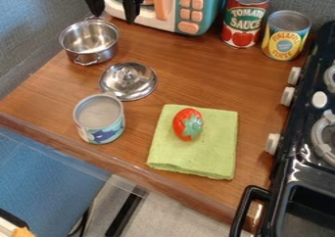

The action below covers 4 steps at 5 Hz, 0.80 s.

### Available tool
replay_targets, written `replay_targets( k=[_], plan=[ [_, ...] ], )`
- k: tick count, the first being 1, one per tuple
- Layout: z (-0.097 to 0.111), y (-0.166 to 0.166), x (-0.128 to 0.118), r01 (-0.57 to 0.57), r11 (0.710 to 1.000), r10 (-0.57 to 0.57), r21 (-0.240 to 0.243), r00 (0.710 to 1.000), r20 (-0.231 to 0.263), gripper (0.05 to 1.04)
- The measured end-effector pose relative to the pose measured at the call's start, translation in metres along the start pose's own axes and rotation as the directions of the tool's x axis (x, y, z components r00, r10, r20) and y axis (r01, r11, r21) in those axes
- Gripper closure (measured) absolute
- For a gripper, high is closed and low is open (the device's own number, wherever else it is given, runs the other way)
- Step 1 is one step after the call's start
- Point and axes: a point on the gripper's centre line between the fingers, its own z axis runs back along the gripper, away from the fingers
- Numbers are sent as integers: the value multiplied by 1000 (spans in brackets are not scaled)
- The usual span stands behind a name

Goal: Move the cup to the centre of the table

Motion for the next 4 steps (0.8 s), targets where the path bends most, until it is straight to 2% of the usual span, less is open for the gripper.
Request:
replay_targets(
  k=[1,2,3,4],
  plan=[
    [-13,-3,-7,-3,1000,3,-13,999,-39,83],
    [-21,-13,-31,0,998,-5,-58,996,-89,83],
    [5,-22,-58,15,999,-18,-50,998,-59,83],
    [26,-43,-98,68,996,-72,-59,995,-67,83]
  ],
)
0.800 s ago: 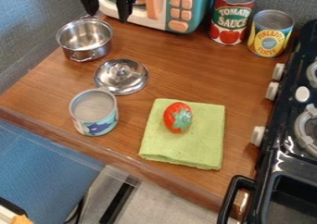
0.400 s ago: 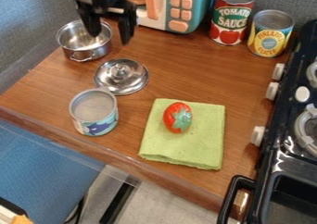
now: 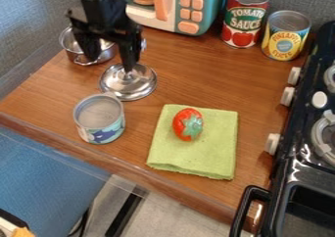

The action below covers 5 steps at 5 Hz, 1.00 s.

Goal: Move the cup to the centre of the table

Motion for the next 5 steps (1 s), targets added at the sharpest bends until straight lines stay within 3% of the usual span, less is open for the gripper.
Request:
replay_targets(
  k=[1,3,4,5],
  plan=[
    [-4,-16,-42,79,996,-78,43,996,-33,83],
    [-39,-26,-58,130,987,-121,95,988,-90,98],
    [-50,-27,-56,138,984,-125,112,986,-109,178],
    [-50,-27,-56,142,984,-131,111,986,-107,458]
  ],
)
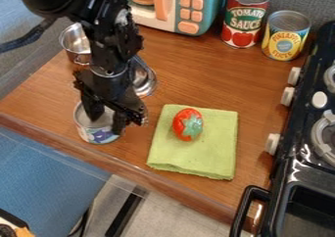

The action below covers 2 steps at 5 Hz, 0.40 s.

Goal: Move the cup to the centre of the table

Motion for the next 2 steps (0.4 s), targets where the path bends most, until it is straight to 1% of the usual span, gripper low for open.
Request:
replay_targets(
  k=[1,2],
  plan=[
    [4,-2,0,19,1000,-19,-10,1000,12,700],
    [10,-4,-4,36,999,-35,-32,999,19,916]
  ],
)
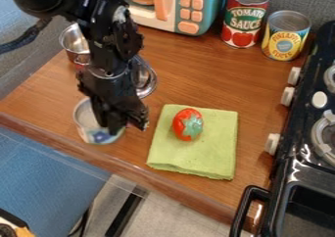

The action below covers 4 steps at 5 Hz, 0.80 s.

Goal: Move the cup to the centre of the table

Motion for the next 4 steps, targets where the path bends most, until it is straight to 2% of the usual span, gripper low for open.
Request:
replay_targets(
  k=[1,2,3,4],
  plan=[
    [15,6,-1,-37,999,38,-21,999,33,1016],
    [27,11,4,-62,997,64,-44,997,47,1024],
    [42,16,18,-96,993,102,-73,992,74,1024],
    [65,19,54,-146,981,161,-125,979,123,1024]
  ],
)
